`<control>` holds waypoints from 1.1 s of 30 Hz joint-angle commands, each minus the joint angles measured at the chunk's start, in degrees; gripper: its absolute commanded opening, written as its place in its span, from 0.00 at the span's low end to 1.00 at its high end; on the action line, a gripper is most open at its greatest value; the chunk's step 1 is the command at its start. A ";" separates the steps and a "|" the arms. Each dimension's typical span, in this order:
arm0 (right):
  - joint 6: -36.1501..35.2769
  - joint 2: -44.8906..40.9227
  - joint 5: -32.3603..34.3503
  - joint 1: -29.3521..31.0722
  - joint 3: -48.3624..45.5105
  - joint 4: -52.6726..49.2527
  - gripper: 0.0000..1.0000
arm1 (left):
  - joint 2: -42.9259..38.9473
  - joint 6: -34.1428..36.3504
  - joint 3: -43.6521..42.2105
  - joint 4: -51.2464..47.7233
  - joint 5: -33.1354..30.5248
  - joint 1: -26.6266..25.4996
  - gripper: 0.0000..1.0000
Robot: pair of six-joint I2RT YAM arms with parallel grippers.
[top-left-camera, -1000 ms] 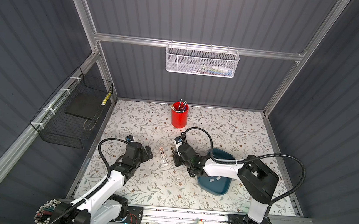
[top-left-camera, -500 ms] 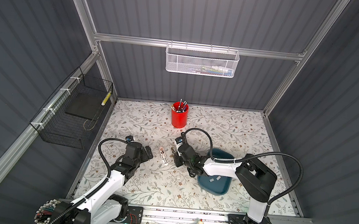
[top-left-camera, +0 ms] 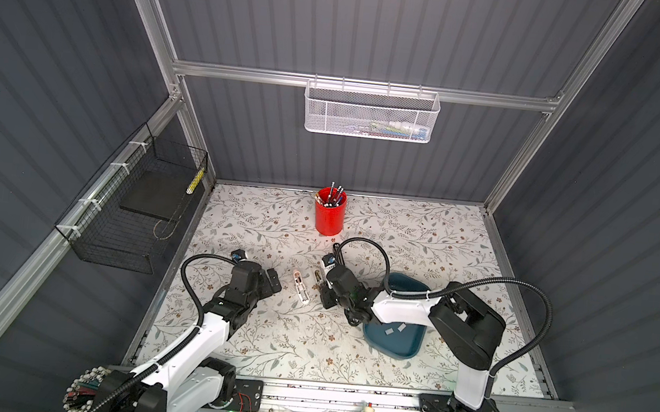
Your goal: Load the staples into the stapler
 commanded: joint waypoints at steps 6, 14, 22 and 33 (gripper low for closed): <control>0.29 1.03 0.09 -0.27 0.59 -1.49 0.10 | 0.77 0.23 1.08 -0.16 -0.78 0.55 1.00; 1.97 0.43 0.06 -0.27 0.29 -3.68 0.10 | 0.69 0.22 1.03 -0.16 -0.68 0.53 1.00; 3.69 -0.83 0.65 0.32 -0.45 -6.20 0.11 | 0.53 0.22 1.08 -0.24 -0.51 0.50 1.00; 5.29 -0.89 1.50 0.89 -0.44 -9.26 0.12 | 0.44 0.22 1.05 -0.25 -0.56 0.52 1.00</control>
